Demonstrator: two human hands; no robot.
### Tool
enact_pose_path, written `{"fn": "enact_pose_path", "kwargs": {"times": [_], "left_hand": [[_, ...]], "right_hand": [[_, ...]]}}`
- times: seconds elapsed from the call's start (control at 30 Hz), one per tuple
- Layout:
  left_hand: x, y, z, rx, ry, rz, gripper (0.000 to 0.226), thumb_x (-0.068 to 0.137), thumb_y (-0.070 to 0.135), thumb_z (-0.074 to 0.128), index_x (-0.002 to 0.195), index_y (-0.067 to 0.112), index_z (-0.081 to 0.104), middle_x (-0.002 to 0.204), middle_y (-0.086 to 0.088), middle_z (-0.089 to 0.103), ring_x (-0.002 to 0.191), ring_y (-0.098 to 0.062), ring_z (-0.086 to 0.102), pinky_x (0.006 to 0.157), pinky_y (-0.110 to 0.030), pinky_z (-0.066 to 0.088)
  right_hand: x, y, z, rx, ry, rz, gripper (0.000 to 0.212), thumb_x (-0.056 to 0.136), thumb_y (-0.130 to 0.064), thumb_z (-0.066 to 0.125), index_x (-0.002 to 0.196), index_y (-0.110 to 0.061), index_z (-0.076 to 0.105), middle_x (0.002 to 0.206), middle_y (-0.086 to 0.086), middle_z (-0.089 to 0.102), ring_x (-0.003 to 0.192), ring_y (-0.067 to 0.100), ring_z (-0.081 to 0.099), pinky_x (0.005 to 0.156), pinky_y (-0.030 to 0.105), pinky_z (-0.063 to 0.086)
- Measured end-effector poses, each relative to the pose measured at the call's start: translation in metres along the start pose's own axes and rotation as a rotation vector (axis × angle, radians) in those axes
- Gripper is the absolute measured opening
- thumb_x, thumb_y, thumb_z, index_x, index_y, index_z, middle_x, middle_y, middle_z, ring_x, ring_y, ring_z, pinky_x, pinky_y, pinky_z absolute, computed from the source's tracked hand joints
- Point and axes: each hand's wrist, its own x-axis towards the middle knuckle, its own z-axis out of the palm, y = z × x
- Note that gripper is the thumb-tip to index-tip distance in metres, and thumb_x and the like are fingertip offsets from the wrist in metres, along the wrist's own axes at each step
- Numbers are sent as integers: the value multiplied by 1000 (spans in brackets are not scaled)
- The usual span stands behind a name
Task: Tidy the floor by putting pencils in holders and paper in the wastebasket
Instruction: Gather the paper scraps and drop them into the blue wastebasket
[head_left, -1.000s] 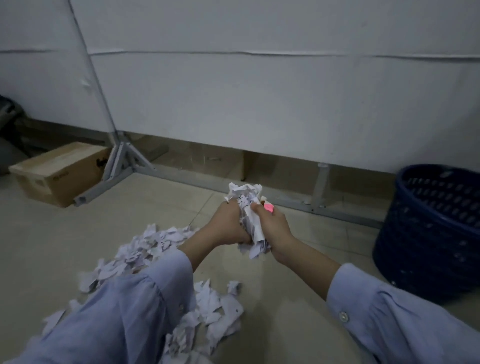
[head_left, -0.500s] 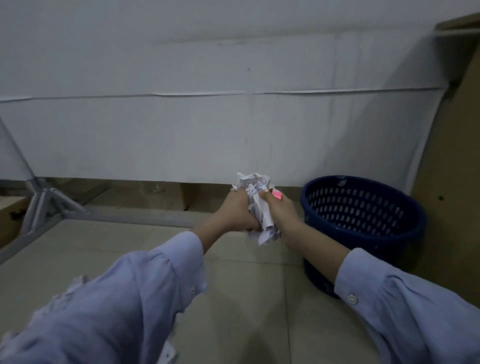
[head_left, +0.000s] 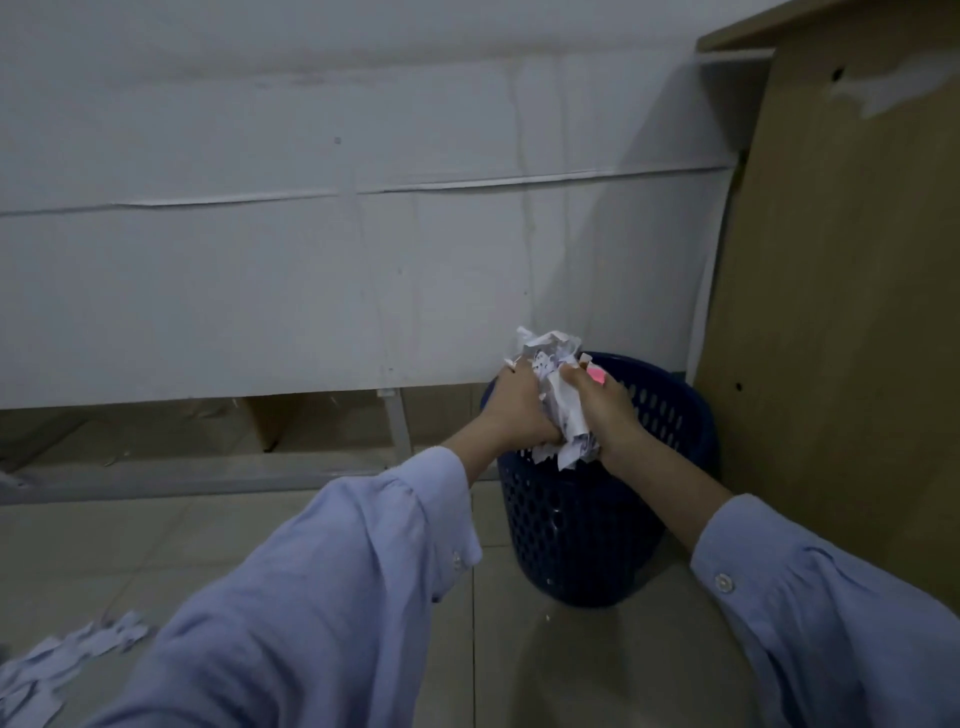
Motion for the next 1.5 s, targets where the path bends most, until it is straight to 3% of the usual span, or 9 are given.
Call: {"fn": "enact_pose_path", "kwargs": {"times": [0.13, 0.23, 0.37, 0.53, 0.8, 1.0, 1.17, 1.3, 1.5], "left_hand": [[10, 0, 25, -113, -24, -29, 32, 73, 5, 73, 99, 2, 55, 93, -6, 59, 89, -18, 56, 65, 0, 34], [10, -3, 35, -91, -67, -73, 65, 75, 14, 75, 130, 1, 42, 126, -14, 55, 116, -26, 52, 94, -18, 42], [15, -9, 47, 21, -167, -194, 77, 79, 20, 74, 138, -2, 29, 134, -19, 44, 122, -32, 45, 95, -27, 38], [17, -13, 54, 109, -216, -203, 71, 87, 18, 64, 141, -3, 22, 131, -21, 51, 116, -33, 51, 91, -32, 42], [20, -19, 54, 283, -287, -167, 48, 90, 23, 58, 131, 3, 41, 124, -19, 56, 109, -34, 55, 79, -31, 42], [18, -26, 43, 385, -378, -145, 35, 87, 17, 58, 121, 6, 56, 122, -16, 55, 116, -31, 48, 93, -38, 47], [12, -30, 32, 367, -363, -171, 32, 85, 26, 59, 112, 8, 59, 122, -15, 50, 116, -31, 44, 97, -43, 45], [0, -33, 14, 353, -338, -163, 51, 83, 36, 63, 124, 10, 50, 135, -17, 40, 127, -33, 37, 104, -45, 40], [-36, -56, -38, 401, -257, -155, 66, 83, 43, 62, 137, 12, 40, 145, -16, 35, 135, -35, 31, 109, -45, 34]], "right_hand": [[19, 16, -18, 35, 20, 94, 13, 91, -30, 60, 97, -19, 64, 97, 7, 67, 88, 23, 65, 76, 32, 54], [24, 25, -24, 65, 33, 183, 17, 91, -30, 60, 102, -17, 63, 91, 3, 65, 79, 16, 61, 56, 23, 48], [35, 38, -29, 98, 47, 306, 39, 92, -29, 58, 126, -10, 57, 119, 14, 61, 98, 28, 59, 80, 34, 50], [45, 39, -28, 35, 97, 362, 45, 95, -28, 53, 135, -7, 47, 133, 18, 53, 113, 32, 54, 89, 36, 45], [46, 41, -32, -17, 89, 391, 44, 93, -22, 57, 129, 2, 50, 122, 21, 59, 105, 35, 60, 87, 41, 51], [39, 26, -33, -71, 56, 396, 34, 94, -25, 50, 118, -2, 54, 118, 19, 60, 103, 31, 59, 87, 40, 52], [30, 15, -26, -100, 47, 359, 40, 95, -33, 46, 124, -7, 54, 119, 16, 60, 109, 31, 57, 95, 43, 50], [20, 9, -10, -139, 42, 288, 48, 96, -38, 44, 134, -9, 48, 124, 15, 57, 110, 30, 55, 97, 44, 48], [-5, 18, 29, -599, 61, -132, 61, 93, -36, 50, 148, -18, 29, 147, 11, 38, 128, 32, 42, 106, 47, 39]]}}
